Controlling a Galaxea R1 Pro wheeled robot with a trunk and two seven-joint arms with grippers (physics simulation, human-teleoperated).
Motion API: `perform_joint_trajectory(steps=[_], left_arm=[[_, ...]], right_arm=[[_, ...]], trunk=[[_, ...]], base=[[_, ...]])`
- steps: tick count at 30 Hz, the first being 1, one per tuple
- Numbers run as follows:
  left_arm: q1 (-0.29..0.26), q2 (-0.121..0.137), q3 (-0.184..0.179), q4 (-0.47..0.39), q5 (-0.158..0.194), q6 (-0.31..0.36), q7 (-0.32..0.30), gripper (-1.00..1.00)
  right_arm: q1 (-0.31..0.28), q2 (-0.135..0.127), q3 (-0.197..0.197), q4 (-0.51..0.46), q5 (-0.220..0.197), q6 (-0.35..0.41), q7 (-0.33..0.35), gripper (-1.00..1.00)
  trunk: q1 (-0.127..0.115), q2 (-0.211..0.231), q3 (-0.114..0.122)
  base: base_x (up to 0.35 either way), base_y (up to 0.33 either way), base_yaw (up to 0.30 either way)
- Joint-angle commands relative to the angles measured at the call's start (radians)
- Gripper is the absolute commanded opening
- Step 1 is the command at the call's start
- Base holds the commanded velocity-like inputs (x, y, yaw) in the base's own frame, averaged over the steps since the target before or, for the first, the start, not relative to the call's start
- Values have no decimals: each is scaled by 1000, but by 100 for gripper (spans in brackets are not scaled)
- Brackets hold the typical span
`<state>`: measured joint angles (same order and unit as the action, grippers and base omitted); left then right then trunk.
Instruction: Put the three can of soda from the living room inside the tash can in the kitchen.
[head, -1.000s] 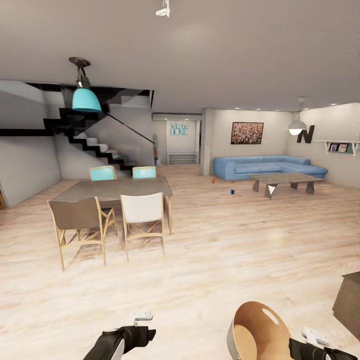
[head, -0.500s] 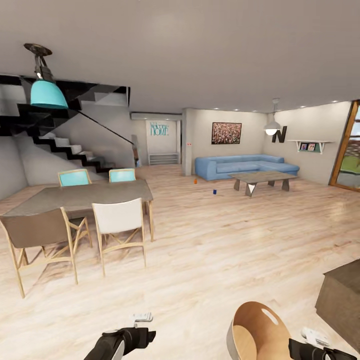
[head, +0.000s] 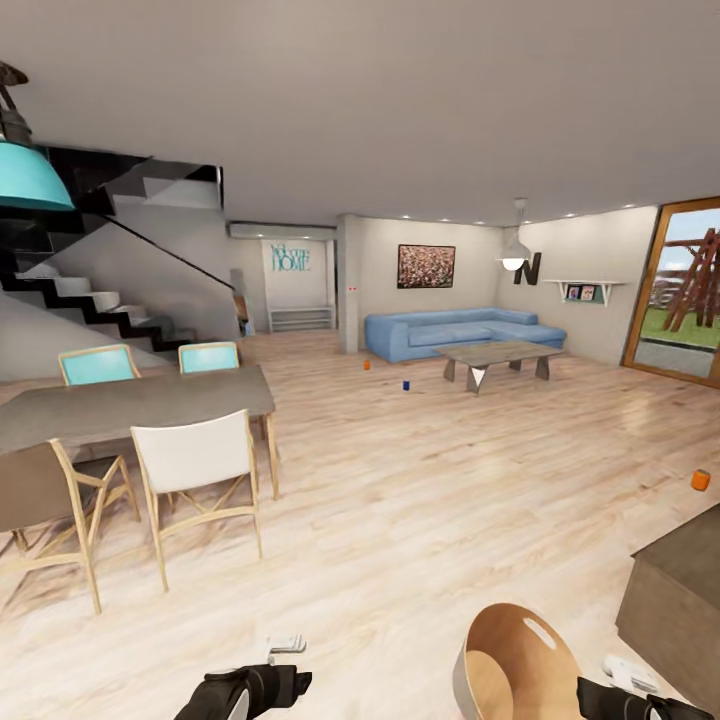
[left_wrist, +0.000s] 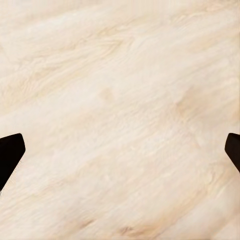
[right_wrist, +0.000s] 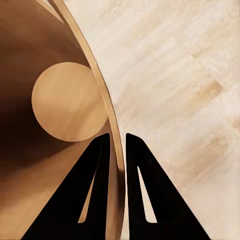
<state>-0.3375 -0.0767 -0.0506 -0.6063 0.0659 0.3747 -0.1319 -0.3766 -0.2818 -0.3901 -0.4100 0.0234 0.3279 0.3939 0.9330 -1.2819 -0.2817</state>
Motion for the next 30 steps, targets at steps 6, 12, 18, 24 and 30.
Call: perform_joint_trajectory(steps=[6, 12, 18, 24, 30], left_arm=[[0, 0, 0, 0, 0, -1, 0, 100], [0, 0, 0, 0, -1, -2, 0, 100], [0, 0, 0, 2, -1, -2, 0, 100], [0, -1, 0, 5, -2, -2, 0, 100], [0, -1, 0, 5, -2, -2, 0, 100]], right_arm=[[-1, 1, -3, -1, -15, 2, 6, -100], [-1, 2, -3, -1, -15, 2, 6, -100], [-1, 3, -4, -1, -16, 2, 6, -100], [-1, 2, -3, -1, -16, 2, 6, -100], [-1, 3, -3, -1, -16, 2, 6, -100]], trunk=[[0, 0, 0], [0, 0, 0], [0, 0, 0], [0, 0, 0], [0, 0, 0]], base=[[340, 21, -94], [340, 71, -96], [341, 82, -21], [340, 84, -121], [341, 79, -194]])
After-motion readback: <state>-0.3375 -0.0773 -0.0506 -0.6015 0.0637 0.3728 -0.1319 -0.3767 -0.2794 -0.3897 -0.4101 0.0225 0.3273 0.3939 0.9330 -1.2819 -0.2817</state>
